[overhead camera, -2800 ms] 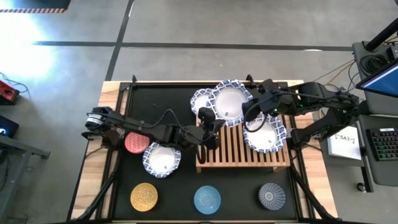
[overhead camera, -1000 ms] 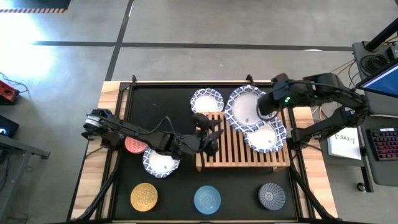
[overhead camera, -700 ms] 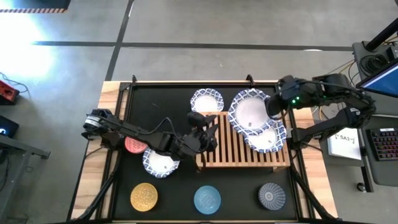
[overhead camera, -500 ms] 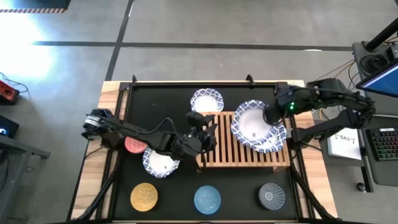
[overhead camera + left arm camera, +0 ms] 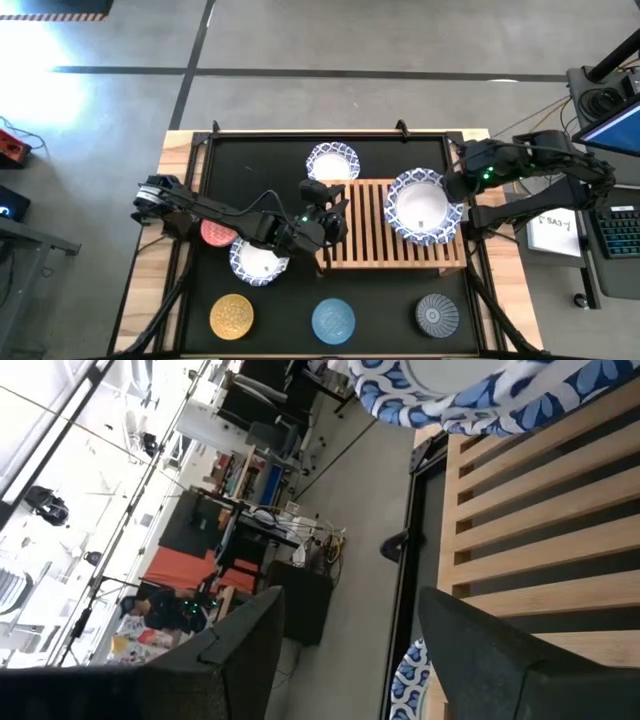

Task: Place and stack bowls onto a shelf
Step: Stack the top right big white and blue bowl on top of the big white and blue bowl

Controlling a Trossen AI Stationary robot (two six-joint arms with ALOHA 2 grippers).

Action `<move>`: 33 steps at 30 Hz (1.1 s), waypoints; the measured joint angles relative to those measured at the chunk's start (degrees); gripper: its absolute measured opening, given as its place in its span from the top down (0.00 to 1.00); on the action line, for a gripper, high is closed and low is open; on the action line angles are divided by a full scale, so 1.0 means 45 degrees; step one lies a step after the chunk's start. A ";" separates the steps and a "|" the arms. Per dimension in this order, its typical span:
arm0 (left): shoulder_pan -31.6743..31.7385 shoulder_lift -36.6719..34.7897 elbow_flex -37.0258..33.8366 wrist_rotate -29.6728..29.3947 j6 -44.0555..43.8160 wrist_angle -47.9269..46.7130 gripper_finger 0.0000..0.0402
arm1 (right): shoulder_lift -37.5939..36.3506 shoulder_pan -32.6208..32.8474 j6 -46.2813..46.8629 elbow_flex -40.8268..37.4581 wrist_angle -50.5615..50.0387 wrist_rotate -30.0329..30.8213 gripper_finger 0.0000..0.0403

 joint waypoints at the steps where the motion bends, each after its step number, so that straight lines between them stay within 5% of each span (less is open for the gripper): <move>1: 0.0000 0.0000 0.0000 0.0003 0.0000 0.0000 0.47 | -0.0079 0.0000 -0.0001 -0.0099 -0.0008 0.0090 0.98; 21: 0.0000 -0.0013 -0.0005 -0.0322 0.0005 0.0010 0.47 | -0.0192 0.0000 -0.0921 -0.1730 0.0010 0.0207 0.96; 33: 0.0000 -0.0019 -0.0005 -0.0337 0.0005 0.0000 0.47 | -0.0278 0.0000 -0.0950 -0.1361 -0.0017 0.0207 0.73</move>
